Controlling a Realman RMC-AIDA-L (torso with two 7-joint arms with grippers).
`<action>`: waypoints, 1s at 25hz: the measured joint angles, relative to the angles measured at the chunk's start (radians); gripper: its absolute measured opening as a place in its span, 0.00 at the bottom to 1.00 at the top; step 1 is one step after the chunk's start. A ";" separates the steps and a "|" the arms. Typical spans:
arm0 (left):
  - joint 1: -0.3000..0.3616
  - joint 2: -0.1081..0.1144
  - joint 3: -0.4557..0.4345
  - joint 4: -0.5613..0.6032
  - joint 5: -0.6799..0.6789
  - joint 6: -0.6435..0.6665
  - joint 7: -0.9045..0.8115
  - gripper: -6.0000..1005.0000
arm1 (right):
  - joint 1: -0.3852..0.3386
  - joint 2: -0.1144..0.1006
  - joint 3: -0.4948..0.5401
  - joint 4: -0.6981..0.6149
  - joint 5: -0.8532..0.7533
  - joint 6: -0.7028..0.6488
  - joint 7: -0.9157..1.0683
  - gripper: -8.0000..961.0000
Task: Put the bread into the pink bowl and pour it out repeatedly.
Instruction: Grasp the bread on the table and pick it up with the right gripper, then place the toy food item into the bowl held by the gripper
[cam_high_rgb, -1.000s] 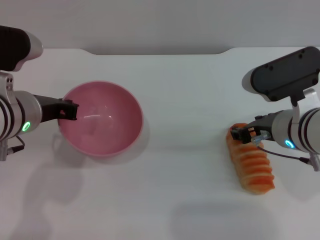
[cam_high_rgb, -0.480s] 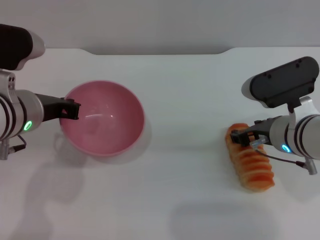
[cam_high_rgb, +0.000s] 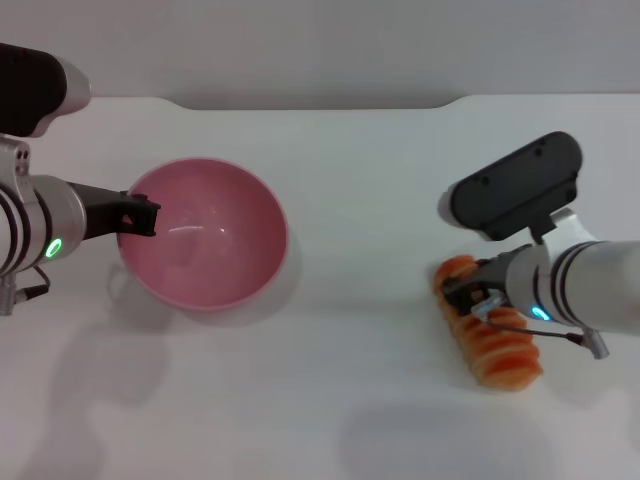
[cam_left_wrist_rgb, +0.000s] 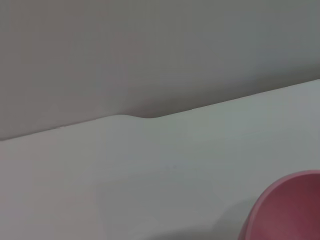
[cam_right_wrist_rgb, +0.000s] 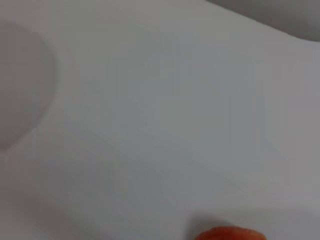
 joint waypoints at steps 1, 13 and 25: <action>0.000 0.000 0.000 0.000 0.000 0.000 0.001 0.06 | -0.001 0.001 -0.005 -0.012 -0.004 0.006 0.000 0.49; 0.007 0.000 0.007 -0.010 0.000 0.006 0.010 0.06 | -0.018 0.001 -0.028 -0.151 -0.068 0.053 0.008 0.36; -0.016 -0.002 0.025 -0.038 -0.027 0.013 0.010 0.05 | -0.013 -0.003 -0.015 -0.463 -0.172 0.179 -0.034 0.26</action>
